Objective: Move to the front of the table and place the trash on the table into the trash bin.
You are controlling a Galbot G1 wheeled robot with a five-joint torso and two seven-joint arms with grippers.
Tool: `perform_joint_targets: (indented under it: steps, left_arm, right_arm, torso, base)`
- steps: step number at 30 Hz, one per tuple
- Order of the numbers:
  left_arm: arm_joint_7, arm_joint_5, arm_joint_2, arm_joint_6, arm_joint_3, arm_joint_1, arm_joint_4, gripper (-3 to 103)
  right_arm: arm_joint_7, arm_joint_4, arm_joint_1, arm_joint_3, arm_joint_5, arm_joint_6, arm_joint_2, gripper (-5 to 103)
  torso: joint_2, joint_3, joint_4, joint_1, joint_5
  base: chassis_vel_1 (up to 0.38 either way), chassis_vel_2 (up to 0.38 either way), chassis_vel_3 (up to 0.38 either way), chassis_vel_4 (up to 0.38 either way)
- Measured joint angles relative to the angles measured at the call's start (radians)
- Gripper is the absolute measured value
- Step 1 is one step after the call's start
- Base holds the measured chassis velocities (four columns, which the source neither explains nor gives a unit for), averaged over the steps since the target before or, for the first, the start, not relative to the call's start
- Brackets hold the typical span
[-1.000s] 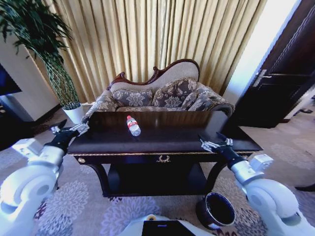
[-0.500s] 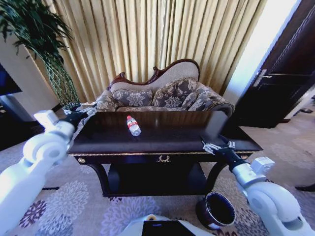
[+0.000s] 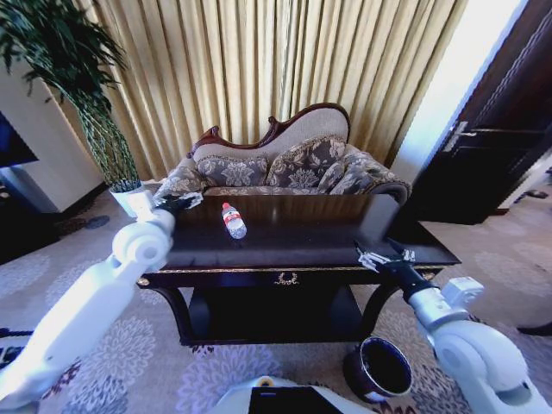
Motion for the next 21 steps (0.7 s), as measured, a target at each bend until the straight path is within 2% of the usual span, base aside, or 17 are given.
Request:
perform_joint_targets:
  steps: [3,6,7,8,9,11,12,13,14,17,18,19,20,21]
  left_arm:
    - [-0.053,-0.038,-0.032,-0.003,0.080,-0.080,0.020,100]
    - [-0.078,-0.066,-0.042,-0.008,0.111,-0.110,0.023,100]
    - [-0.099,-0.101,-0.054,-0.015,0.143,-0.142,0.028,100]
    - [-0.150,-0.143,-0.075,-0.029,0.187,-0.184,0.037,100]
    - [-0.150,-0.143,-0.075,-0.029,0.187,-0.184,0.037,100]
    - [-0.239,-0.198,-0.111,-0.046,0.245,-0.243,0.050,100]
    - [-0.239,-0.198,-0.111,-0.046,0.245,-0.243,0.050,100]
    - [-0.293,-0.221,-0.133,-0.052,0.279,-0.280,0.057,100]
    - [-0.293,-0.221,-0.133,-0.052,0.279,-0.280,0.057,100]
    - [-0.404,-0.253,-0.173,-0.069,0.353,-0.349,0.070,100]
    - [-0.404,-0.253,-0.173,-0.069,0.353,-0.349,0.070,100]
    - [-0.452,-0.278,-0.192,-0.079,0.373,-0.370,0.075,100]
    - [-0.452,-0.278,-0.192,-0.079,0.373,-0.370,0.075,100]
    - [-0.480,-0.298,-0.206,-0.086,0.386,-0.381,0.079,100]
  right_arm:
    - [0.000,-0.016,0.010,-0.005,0.000,0.000,-0.004,100]
    - [-0.001,-0.022,0.014,-0.007,0.000,0.000,-0.006,100]
    - [-0.001,-0.028,0.018,-0.010,0.000,0.000,-0.007,100]
    - [-0.002,-0.033,0.022,-0.011,0.000,0.000,-0.007,100]
    - [-0.002,-0.033,0.022,-0.011,0.000,0.000,-0.007,100]
    - [-0.002,-0.040,0.022,-0.013,0.001,0.000,-0.012,100]
    - [-0.002,-0.040,0.022,-0.013,0.001,0.000,-0.012,100]
    - [-0.003,-0.047,0.023,-0.013,0.001,0.000,-0.018,100]
    - [-0.003,-0.047,0.023,-0.013,0.001,0.000,-0.018,100]
    - [-0.003,-0.068,0.033,-0.013,0.003,0.002,-0.029,100]
    - [-0.003,-0.068,0.033,-0.013,0.003,0.002,-0.029,100]
    - [-0.003,-0.078,0.041,-0.019,0.003,0.002,-0.029,100]
    - [-0.003,-0.078,0.041,-0.019,0.003,0.002,-0.029,100]
    - [-0.004,-0.085,0.048,-0.026,0.003,0.002,-0.027,100]
  torso:
    - [0.000,0.000,0.0000,0.000,0.0000]
    - [0.000,0.000,0.0000,0.000,0.0000]
    - [0.000,0.000,0.0002,0.000,0.0001]
    - [0.000,0.000,0.0002,0.000,0.0000]
    - [0.000,0.000,0.0002,0.000,0.0000]
    - [0.000,0.000,-0.0003,0.000,0.0001]
    - [0.000,0.000,-0.0003,0.000,0.0001]
    - [0.000,0.000,-0.0003,0.000,0.0000]
    - [0.000,0.000,-0.0003,0.000,0.0000]
    - [0.000,0.000,0.0001,0.000,0.0001]
    - [0.000,0.000,0.0001,0.000,0.0001]
    - [0.000,0.000,0.0001,0.000,0.0001]
    - [0.000,0.000,0.0001,0.000,0.0001]
    - [0.000,0.000,0.0000,0.000,0.0000]
  base:
    - [0.000,0.000,0.000,0.000]
    - [0.000,0.000,0.000,0.000]
    - [0.000,0.000,0.000,0.000]
    - [0.000,0.000,0.000,0.000]
    - [0.000,0.000,0.000,0.000]
    - [0.000,0.000,0.000,0.000]
    - [0.000,0.000,0.000,0.000]
    - [0.000,0.000,0.000,0.000]
    - [0.000,0.000,0.000,0.000]
    - [0.000,0.000,0.000,0.000]
    - [0.000,0.000,0.000,0.000]
    - [0.000,0.000,0.000,0.000]
    - [0.000,0.000,0.000,0.000]
    - [0.000,0.000,0.000,0.000]
